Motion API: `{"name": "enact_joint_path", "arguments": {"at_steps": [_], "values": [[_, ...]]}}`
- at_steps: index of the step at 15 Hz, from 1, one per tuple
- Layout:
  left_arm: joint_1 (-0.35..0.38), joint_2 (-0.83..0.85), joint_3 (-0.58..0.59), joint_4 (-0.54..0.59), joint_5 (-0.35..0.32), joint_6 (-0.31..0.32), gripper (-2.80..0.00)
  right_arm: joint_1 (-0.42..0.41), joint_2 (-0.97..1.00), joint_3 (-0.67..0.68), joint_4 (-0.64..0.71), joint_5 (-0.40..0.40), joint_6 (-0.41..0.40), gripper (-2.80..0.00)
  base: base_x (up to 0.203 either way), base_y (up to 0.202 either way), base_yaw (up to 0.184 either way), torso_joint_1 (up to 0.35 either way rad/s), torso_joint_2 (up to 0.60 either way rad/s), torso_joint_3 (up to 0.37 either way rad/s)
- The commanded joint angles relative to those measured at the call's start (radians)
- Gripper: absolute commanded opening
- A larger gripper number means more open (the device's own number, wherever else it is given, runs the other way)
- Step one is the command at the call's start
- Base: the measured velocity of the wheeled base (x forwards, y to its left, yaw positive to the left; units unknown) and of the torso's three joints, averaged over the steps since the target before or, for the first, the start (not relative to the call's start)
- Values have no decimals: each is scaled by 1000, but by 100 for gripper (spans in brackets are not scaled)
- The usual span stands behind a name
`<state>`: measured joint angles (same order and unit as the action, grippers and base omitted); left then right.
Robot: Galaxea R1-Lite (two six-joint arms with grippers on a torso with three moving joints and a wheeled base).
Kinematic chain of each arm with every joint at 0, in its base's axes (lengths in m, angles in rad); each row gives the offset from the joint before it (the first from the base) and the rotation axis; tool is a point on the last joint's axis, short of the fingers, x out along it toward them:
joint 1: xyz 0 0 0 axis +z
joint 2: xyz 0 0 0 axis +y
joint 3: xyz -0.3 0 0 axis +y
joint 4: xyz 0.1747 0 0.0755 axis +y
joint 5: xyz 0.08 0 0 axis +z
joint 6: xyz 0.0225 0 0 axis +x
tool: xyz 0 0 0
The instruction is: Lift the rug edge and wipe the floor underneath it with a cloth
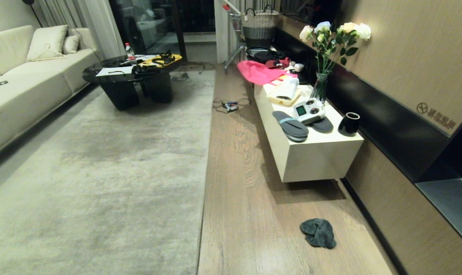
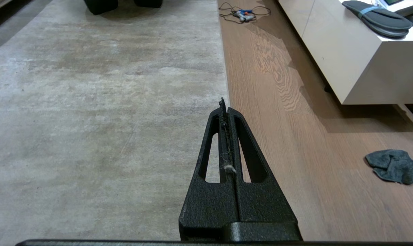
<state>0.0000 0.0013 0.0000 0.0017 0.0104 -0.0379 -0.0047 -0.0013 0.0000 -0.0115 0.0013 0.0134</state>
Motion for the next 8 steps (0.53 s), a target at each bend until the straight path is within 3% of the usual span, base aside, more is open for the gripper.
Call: {"name": "enact_joint_path", "arguments": {"at_steps": [1, 8], "values": [[0, 0, 0, 0, 0, 0, -280, 0, 1, 0, -1, 0, 0, -280, 0, 0, 0, 0, 0, 0], [0, 0, 0, 0, 0, 0, -280, 0, 1, 0, -1, -1, 3, -280, 0, 0, 0, 0, 0, 0]]}}
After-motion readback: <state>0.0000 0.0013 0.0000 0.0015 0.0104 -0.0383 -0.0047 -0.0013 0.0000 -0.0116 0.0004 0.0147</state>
